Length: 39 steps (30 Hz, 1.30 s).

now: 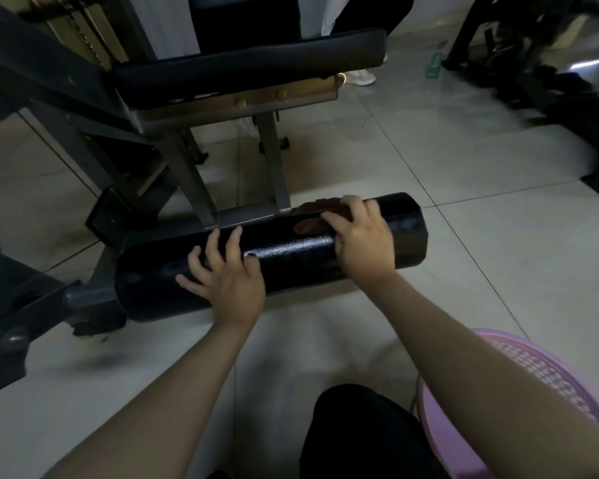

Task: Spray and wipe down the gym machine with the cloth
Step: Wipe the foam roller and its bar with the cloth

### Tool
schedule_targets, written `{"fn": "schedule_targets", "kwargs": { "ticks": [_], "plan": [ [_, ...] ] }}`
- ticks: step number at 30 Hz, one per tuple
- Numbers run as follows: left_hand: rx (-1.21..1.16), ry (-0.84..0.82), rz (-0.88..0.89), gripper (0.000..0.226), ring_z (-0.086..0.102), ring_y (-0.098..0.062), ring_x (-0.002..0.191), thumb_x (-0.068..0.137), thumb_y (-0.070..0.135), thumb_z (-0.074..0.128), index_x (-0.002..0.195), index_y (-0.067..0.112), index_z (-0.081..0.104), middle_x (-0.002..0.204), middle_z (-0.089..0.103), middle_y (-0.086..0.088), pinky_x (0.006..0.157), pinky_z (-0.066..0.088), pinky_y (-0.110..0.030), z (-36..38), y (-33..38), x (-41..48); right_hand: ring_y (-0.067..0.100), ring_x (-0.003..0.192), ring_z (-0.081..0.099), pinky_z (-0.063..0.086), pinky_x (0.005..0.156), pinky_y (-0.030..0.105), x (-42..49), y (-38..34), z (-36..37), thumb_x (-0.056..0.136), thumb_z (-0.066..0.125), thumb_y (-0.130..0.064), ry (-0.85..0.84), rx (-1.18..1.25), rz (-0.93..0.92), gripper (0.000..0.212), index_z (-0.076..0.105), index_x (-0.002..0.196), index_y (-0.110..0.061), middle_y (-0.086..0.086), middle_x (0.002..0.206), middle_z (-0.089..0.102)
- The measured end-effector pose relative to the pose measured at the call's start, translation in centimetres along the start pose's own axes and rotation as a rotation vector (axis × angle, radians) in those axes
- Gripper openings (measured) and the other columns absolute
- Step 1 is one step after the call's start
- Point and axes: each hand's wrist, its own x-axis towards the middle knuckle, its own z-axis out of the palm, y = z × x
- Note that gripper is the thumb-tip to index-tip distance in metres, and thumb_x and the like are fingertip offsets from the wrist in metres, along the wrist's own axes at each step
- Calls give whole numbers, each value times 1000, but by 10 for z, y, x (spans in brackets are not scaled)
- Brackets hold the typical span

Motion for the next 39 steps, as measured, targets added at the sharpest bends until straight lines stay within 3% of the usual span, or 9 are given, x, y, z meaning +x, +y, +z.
{"fn": "schedule_targets", "kwargs": {
  "ticks": [10, 15, 19, 22, 25, 28, 31, 35, 39],
  "plan": [
    [39, -133, -32, 47, 8, -23, 149, 101, 29, 38, 146, 38, 46, 163, 28, 6, 114, -14, -64, -9, 8, 27, 38, 107, 47, 51, 75, 40, 16, 62, -24, 84, 52, -3, 39, 5, 399, 42, 76, 111, -25, 8, 122, 58],
    [-134, -184, 35, 48, 30, -17, 143, 95, 29, 56, 141, 38, 52, 151, 46, 10, 120, -4, -52, -19, 10, 53, 33, 117, 45, 37, 90, 29, 21, 69, -35, 89, 47, -8, 71, 137, 596, 42, 71, 120, -22, 10, 124, 57],
    [-452, -180, 184, 52, 36, -20, 140, 90, 5, 60, 137, 28, 59, 141, 49, 11, 123, 18, -37, -38, 1, 57, 38, 106, 50, 36, 88, 34, 21, 24, -19, 84, 46, -17, 85, 227, 482, 39, 72, 114, -19, 14, 115, 63],
    [-261, -74, 188, 53, 24, -24, 146, 88, 13, 66, 136, 32, 57, 152, 41, 5, 122, 10, -38, -46, -27, 49, 36, 99, 51, 44, 76, 39, 19, -11, -2, 86, 48, -23, 48, 146, 392, 34, 71, 110, -18, 13, 113, 64],
    [-31, 31, -64, 76, 8, -30, 152, 84, 50, 73, 149, 39, 35, 166, 14, -4, 121, 1, -55, -58, -64, 41, 30, 94, 54, 44, 68, 33, 16, -39, 7, 89, 52, -23, 28, 116, 352, 26, 72, 106, -17, 10, 111, 64],
    [-140, 25, -367, 104, 1, -35, 153, 75, 70, 73, 156, 37, 16, 167, 2, -11, 121, 7, -59, -73, -87, 30, 30, 85, 57, 48, 63, 33, 14, -74, 21, 86, 51, -22, 34, 165, 268, 25, 73, 96, -14, 9, 104, 66],
    [-449, -39, -503, 107, 19, -37, 150, 78, 63, 75, 158, 42, 6, 167, 3, -7, 119, 28, -52, -72, -90, 19, 29, 83, 57, 48, 59, 32, 14, -117, 34, 84, 49, -25, 31, 257, 155, 27, 73, 89, -16, 7, 100, 66],
    [-438, -69, -533, 105, 25, -38, 147, 81, 65, 70, 154, 51, -5, 166, 0, -6, 116, 34, -52, -65, -93, 20, 22, 88, 58, 46, 63, 27, 12, -181, 51, 83, 62, -28, -77, 345, 5, 17, 74, 94, -24, 0, 104, 64],
    [-468, -101, -554, 99, 27, -33, 145, 87, 50, 69, 148, 63, -8, 163, 1, -3, 115, 38, -51, -62, -105, 25, 23, 94, 54, 49, 67, 29, 5, -224, 65, 80, 69, -23, -158, 474, -124, 17, 74, 97, -23, 1, 109, 60]
  ]
}}
